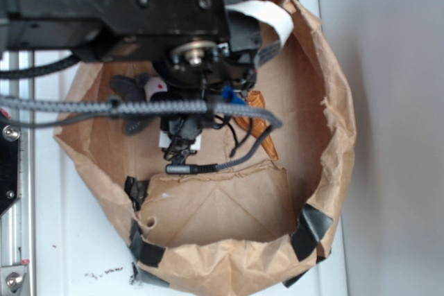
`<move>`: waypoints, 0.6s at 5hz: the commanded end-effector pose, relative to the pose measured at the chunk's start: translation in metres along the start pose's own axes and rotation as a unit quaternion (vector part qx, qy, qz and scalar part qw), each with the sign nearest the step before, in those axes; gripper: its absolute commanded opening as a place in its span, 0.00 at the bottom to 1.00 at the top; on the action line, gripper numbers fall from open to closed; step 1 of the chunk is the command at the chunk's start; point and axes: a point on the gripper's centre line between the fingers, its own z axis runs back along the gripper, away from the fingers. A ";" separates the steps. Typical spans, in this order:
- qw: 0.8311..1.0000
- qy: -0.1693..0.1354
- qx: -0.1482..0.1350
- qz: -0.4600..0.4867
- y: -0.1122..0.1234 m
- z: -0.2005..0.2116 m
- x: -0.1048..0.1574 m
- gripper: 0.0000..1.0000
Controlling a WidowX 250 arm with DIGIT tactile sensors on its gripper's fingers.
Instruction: Grab the gray animal.
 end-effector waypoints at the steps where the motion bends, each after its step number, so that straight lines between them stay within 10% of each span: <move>1: 1.000 -0.021 0.009 0.006 0.007 0.013 0.005 1.00; 3: 0.998 -0.046 0.040 0.002 0.015 -0.031 -0.022 1.00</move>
